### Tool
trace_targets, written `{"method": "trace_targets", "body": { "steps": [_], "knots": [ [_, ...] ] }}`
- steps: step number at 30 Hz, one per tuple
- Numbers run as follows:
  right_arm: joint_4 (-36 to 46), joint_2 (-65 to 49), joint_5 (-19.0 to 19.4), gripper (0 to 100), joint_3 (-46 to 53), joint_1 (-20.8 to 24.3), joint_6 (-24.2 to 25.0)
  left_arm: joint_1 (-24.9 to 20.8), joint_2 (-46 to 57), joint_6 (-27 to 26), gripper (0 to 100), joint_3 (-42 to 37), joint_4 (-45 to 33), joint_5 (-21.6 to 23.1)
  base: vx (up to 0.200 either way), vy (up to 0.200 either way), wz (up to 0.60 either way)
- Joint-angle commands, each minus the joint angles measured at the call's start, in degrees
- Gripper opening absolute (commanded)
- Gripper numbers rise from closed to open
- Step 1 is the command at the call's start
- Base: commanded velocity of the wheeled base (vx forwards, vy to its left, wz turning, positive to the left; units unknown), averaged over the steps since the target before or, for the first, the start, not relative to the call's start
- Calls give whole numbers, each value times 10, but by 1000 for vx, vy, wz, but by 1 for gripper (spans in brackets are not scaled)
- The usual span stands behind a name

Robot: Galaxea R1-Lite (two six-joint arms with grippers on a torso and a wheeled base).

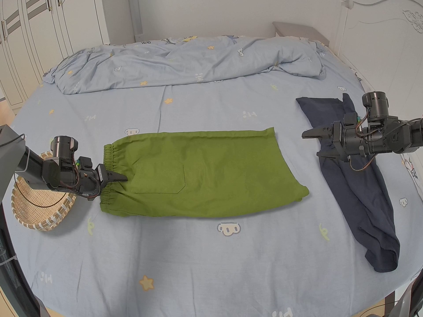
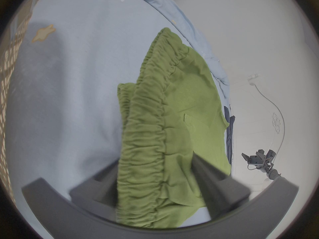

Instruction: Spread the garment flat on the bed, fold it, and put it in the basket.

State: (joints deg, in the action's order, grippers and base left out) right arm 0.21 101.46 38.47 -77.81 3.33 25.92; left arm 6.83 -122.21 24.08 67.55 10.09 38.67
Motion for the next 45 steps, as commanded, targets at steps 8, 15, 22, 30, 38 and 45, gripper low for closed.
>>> {"method": "trace_targets", "body": {
  "steps": [8, 15, 22, 30, 38, 45],
  "knots": [
    [0, 3, 0, 100, 7, 1, -1, 22, 28, -1, 0, 6, -3, -8, 0, 0, 0],
    [5, 2, 1, 100, 21, 18, -3, 22, 61, -2, 0, 6, -26, -8, 0, 0, 0],
    [15, 44, 2, 100, 22, 53, -3, 24, 60, -3, 0, 8, -33, -8, 0, 0, 0],
    [15, 103, 2, 100, 19, 64, -8, 27, 60, -6, 0, 8, -33, -8, 0, 0, 0],
    [15, 122, 2, 100, 22, 62, -25, 26, 58, -7, 0, 9, -33, -8, 0, 0, 0],
    [13, 137, 2, 100, 19, 66, -26, 25, 57, -7, 0, 8, -33, -8, 0, 0, 0]
  ]
}}
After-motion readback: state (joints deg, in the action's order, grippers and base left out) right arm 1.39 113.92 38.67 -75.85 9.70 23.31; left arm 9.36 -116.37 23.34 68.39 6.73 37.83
